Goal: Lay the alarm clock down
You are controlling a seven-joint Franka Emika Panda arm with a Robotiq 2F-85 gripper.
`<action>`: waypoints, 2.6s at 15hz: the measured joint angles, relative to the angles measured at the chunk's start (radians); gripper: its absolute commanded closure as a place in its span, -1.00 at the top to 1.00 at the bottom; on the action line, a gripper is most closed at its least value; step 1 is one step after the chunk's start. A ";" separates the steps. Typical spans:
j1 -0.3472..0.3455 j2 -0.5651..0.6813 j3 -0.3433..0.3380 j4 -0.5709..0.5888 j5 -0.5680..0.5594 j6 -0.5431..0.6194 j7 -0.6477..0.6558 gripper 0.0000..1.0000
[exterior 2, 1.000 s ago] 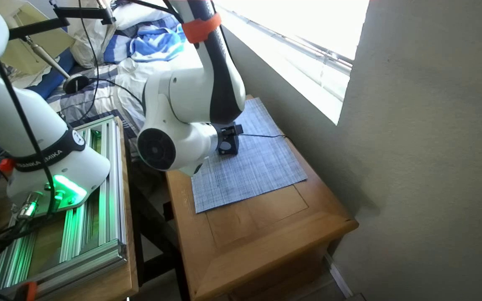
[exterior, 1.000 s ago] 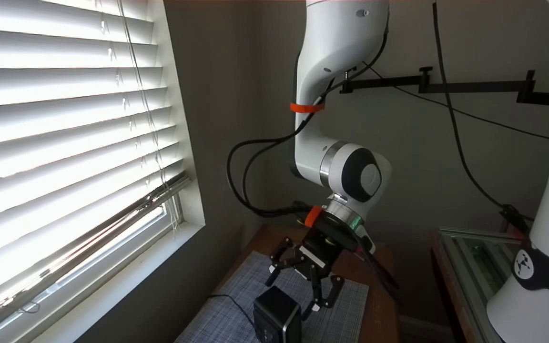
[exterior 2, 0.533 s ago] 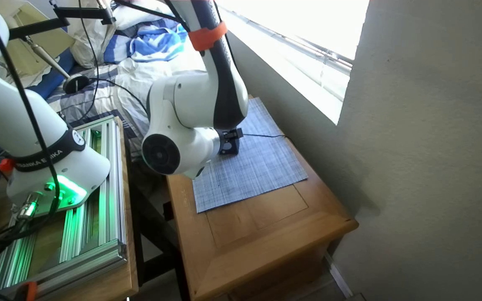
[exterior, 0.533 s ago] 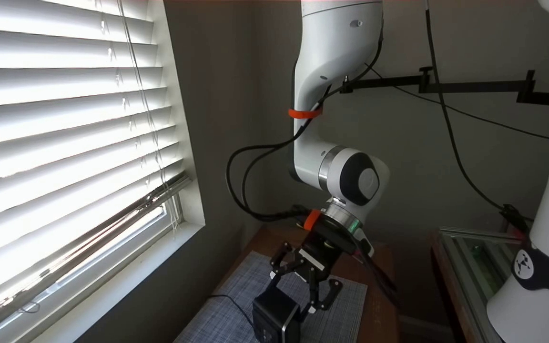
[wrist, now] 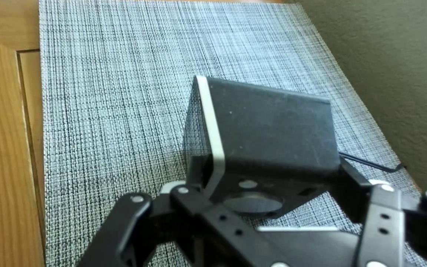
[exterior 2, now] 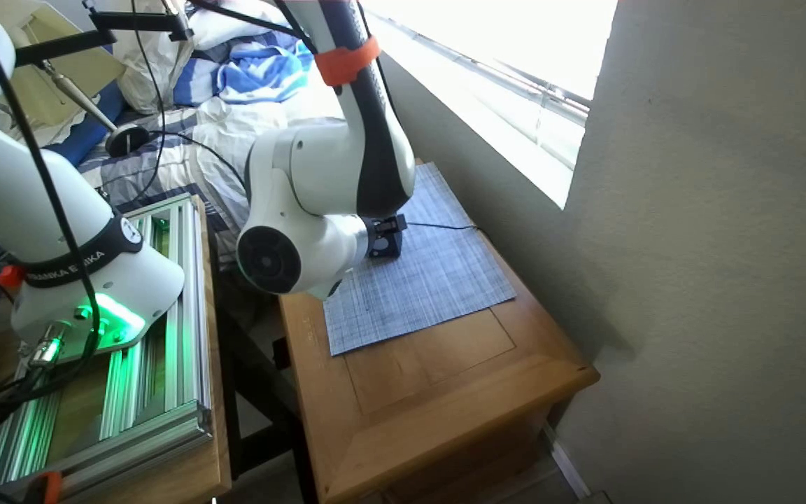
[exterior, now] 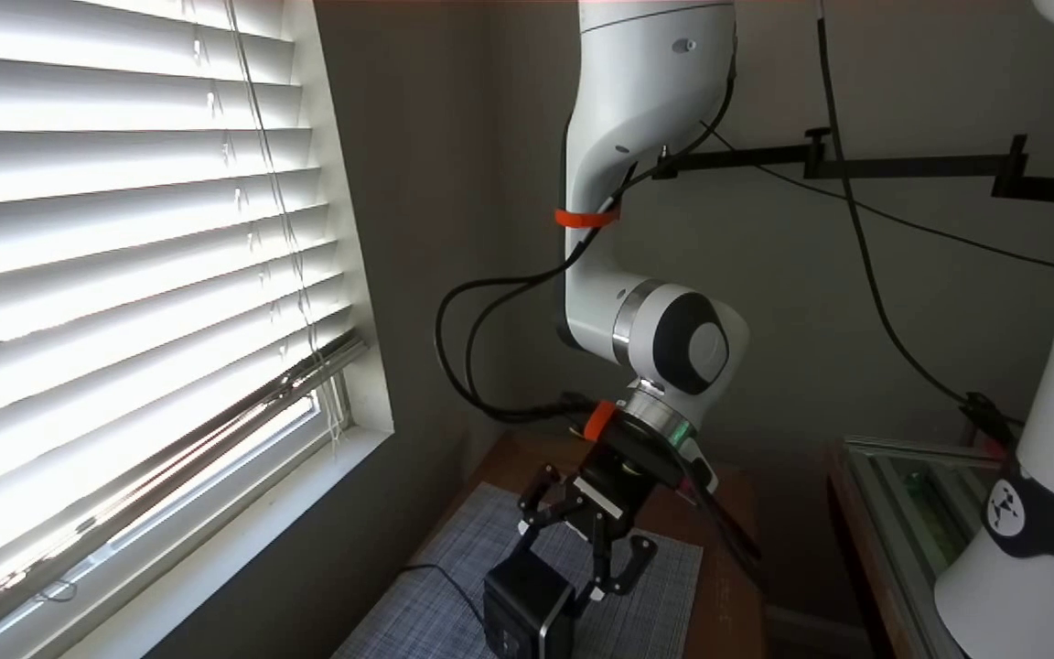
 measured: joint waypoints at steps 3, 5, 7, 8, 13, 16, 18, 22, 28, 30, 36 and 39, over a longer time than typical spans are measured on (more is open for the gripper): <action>0.000 -0.001 -0.002 0.000 -0.003 0.000 0.000 0.16; 0.002 -0.003 -0.004 0.000 -0.006 0.003 0.000 0.16; 0.006 -0.012 -0.007 0.000 -0.012 0.019 0.000 0.16; 0.011 -0.020 -0.008 0.000 -0.017 0.033 0.000 0.16; 0.047 -0.087 -0.008 -0.003 -0.103 0.156 0.034 0.16; 0.082 -0.137 0.000 -0.005 -0.194 0.252 0.112 0.16; 0.108 -0.165 0.014 -0.005 -0.254 0.329 0.183 0.16; 0.134 -0.189 0.049 0.002 -0.377 0.407 0.312 0.16; 0.135 -0.191 0.073 0.022 -0.496 0.419 0.387 1.00; 0.143 -0.204 0.076 0.021 -0.553 0.468 0.388 1.00; 0.228 -0.296 0.093 -0.023 -0.852 0.672 0.476 1.00; 0.320 -0.344 0.061 -0.065 -1.068 0.734 0.575 1.00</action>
